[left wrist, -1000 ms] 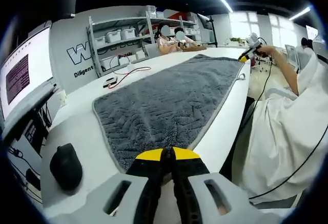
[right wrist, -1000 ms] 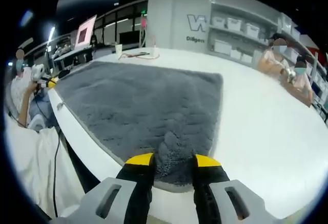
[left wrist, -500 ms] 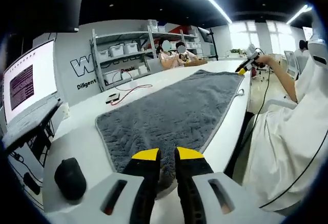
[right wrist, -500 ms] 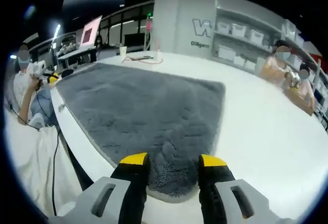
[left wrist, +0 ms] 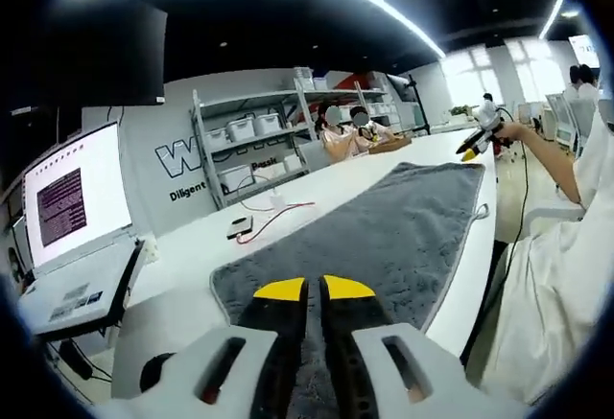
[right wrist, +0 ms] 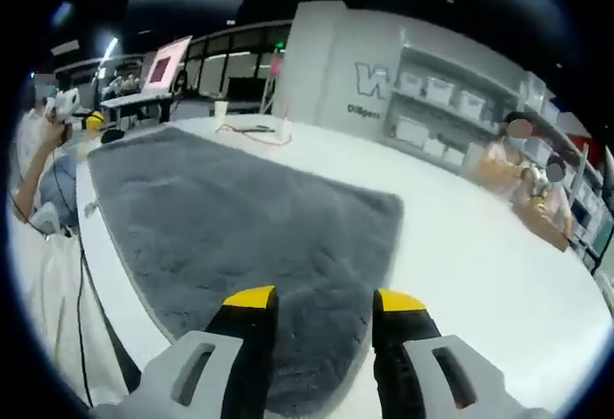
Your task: Open the folded towel by lifting each exposed corner and separating the folded layers until the towel lies flat within the target outline without major curled edges
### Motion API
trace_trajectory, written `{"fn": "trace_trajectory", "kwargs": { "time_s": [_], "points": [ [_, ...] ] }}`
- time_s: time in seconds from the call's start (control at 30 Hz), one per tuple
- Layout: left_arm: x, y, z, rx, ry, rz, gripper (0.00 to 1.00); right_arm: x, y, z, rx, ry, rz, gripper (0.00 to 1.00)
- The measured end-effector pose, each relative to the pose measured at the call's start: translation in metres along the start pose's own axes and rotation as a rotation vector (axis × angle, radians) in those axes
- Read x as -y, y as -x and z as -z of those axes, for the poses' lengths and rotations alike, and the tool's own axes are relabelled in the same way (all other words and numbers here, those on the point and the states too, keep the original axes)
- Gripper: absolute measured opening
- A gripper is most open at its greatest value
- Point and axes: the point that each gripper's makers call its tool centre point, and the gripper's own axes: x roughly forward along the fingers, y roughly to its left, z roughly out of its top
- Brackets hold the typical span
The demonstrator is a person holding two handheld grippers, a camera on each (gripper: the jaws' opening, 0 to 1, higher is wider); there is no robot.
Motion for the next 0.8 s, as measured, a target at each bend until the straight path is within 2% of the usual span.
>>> {"fn": "trace_trajectory", "kwargs": {
  "time_s": [0.07, 0.13, 0.2, 0.23, 0.27, 0.3, 0.33, 0.4, 0.43, 0.5, 0.53, 0.57, 0.67, 0.73, 0.77, 0.8],
  "points": [
    [0.002, -0.008, -0.003, 0.008, -0.035, 0.008, 0.01, 0.002, -0.004, -0.007, 0.012, -0.040, 0.012, 0.22],
    [0.006, -0.014, -0.005, 0.022, -0.088, 0.042, 0.01, 0.004, -0.005, -0.016, 0.037, -0.038, 0.027, 0.13],
    [0.008, -0.021, -0.007, 0.026, -0.081, 0.057, 0.01, 0.008, -0.006, -0.032, 0.092, -0.039, 0.042, 0.00],
    [0.009, -0.025, -0.009, 0.029, -0.076, 0.066, 0.01, 0.007, -0.007, -0.041, 0.125, -0.038, 0.037, 0.00],
    [0.011, -0.030, -0.012, 0.038, -0.071, 0.088, 0.01, 0.003, -0.009, -0.055, 0.188, -0.078, 0.017, 0.00],
    [0.014, -0.033, -0.015, 0.045, -0.075, 0.107, 0.01, -0.001, -0.010, -0.059, 0.195, -0.093, -0.008, 0.00],
    [0.016, -0.037, -0.021, 0.059, -0.084, 0.119, 0.01, 0.002, -0.011, -0.066, 0.212, -0.122, -0.002, 0.00],
    [0.010, -0.045, -0.030, 0.078, -0.068, 0.106, 0.01, 0.005, -0.013, -0.071, 0.226, -0.111, 0.011, 0.00],
    [0.010, -0.048, -0.032, 0.083, -0.073, 0.113, 0.01, 0.007, -0.018, -0.079, 0.252, -0.071, 0.014, 0.00],
    [0.007, -0.054, -0.032, 0.078, -0.079, 0.114, 0.01, 0.005, -0.024, -0.078, 0.233, -0.060, 0.006, 0.00],
    [-0.005, -0.061, -0.030, 0.054, -0.082, 0.066, 0.01, 0.005, -0.034, -0.072, 0.188, -0.050, 0.003, 0.00],
    [-0.010, -0.065, -0.029, 0.052, -0.092, 0.050, 0.01, 0.005, -0.042, -0.070, 0.169, -0.019, 0.004, 0.00],
    [-0.022, -0.076, -0.022, 0.022, -0.081, 0.020, 0.01, 0.008, -0.057, -0.070, 0.169, -0.001, 0.008, 0.00],
    [-0.039, -0.086, -0.002, -0.063, -0.108, -0.040, 0.01, 0.008, -0.064, -0.070, 0.176, -0.015, -0.010, 0.00],
    [-0.041, -0.088, 0.006, -0.096, -0.107, -0.051, 0.01, 0.010, -0.075, -0.070, 0.181, -0.046, -0.029, 0.00],
    [-0.041, -0.091, 0.009, -0.103, -0.108, -0.048, 0.01, 0.011, -0.077, -0.070, 0.183, -0.051, -0.030, 0.00]
  ]
}}
